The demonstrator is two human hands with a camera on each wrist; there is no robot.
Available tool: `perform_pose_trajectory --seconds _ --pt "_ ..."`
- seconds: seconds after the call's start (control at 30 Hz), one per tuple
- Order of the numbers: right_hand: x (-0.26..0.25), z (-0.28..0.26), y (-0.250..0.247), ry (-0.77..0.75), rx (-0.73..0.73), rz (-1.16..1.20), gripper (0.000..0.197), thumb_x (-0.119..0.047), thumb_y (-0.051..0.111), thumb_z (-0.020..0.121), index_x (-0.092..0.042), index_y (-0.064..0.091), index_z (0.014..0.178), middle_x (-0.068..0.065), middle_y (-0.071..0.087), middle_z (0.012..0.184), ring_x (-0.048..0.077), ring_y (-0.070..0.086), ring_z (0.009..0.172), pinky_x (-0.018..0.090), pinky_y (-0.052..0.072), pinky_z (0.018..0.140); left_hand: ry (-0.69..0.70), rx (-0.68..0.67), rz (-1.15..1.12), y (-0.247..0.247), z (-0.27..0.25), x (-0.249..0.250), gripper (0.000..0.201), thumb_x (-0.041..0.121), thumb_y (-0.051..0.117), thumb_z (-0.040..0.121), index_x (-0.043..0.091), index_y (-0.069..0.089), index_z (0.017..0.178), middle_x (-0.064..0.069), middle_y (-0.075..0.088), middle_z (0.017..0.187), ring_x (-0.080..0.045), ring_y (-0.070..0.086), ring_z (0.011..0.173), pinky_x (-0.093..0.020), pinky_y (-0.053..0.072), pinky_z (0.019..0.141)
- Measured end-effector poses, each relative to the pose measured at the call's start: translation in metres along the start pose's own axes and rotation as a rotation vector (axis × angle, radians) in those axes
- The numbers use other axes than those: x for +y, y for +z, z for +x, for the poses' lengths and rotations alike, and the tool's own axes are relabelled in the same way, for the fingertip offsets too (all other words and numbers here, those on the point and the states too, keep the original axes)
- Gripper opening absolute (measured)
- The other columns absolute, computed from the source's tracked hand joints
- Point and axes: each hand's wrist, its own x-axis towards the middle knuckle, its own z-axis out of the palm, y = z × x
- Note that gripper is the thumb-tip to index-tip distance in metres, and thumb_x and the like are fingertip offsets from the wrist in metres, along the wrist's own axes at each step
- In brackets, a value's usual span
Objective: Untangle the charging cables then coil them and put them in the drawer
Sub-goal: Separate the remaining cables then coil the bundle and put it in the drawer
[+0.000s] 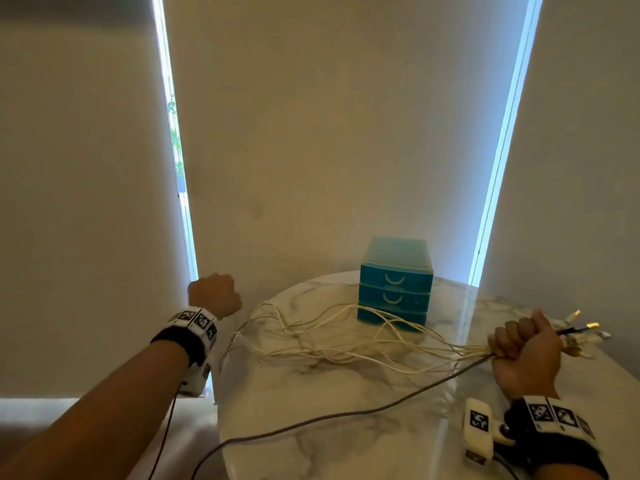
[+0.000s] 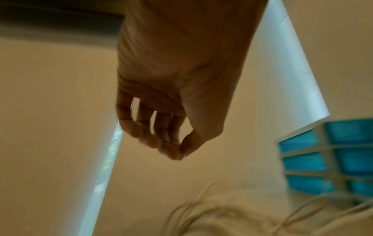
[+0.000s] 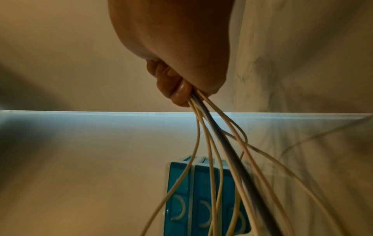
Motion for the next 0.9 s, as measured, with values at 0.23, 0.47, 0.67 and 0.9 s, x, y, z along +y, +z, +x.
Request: perform_pose_trajectory --seconds 0.23,0.47,0.67,0.9 --pt "0.011 -0.020 0.033 0.033 -0.128 0.035 0.063 -0.042 0.047 0.112 -0.025 0.024 0.055 -0.006 0.018 0.047 0.012 0.014 0.042 0.030 0.017 0.045 0.781 -0.146 -0.661 -0.073 -0.066 0.169 0.100 0.083 0.074 0.076 0.030 0.043 0.156 0.008 0.049 0.154 -0.012 0.045 0.139 -0.035 0.039 0.116" --pt "0.002 -0.036 0.060 0.124 -0.323 0.172 0.065 -0.044 0.045 0.114 -0.023 0.026 0.055 -0.005 0.021 0.046 0.011 0.019 0.039 0.028 0.024 0.045 0.945 -0.463 -0.357 -0.039 -0.105 0.250 0.077 0.068 0.078 0.078 0.021 0.061 0.136 -0.002 0.074 0.126 -0.024 0.068 0.111 -0.039 0.054 0.100" --pt "-0.003 -0.029 0.052 0.148 -0.282 0.189 0.066 -0.045 0.045 0.113 -0.022 0.029 0.053 -0.003 0.022 0.046 0.011 0.022 0.039 0.028 0.027 0.044 0.865 -0.618 -0.505 -0.035 -0.066 0.201 0.019 0.042 0.067 0.097 0.025 0.076 0.094 -0.001 0.075 0.077 -0.007 0.065 0.062 -0.034 0.057 0.087" --pt "-0.005 -0.034 0.077 0.120 -0.338 0.186 0.065 -0.044 0.045 0.114 -0.022 0.028 0.055 -0.003 0.022 0.047 0.012 0.021 0.041 0.029 0.026 0.047 0.823 -0.361 -0.394 -0.043 -0.043 0.173 0.063 0.044 0.083 0.087 0.029 0.056 0.142 0.005 0.060 0.142 -0.015 0.056 0.119 -0.030 0.045 0.098"
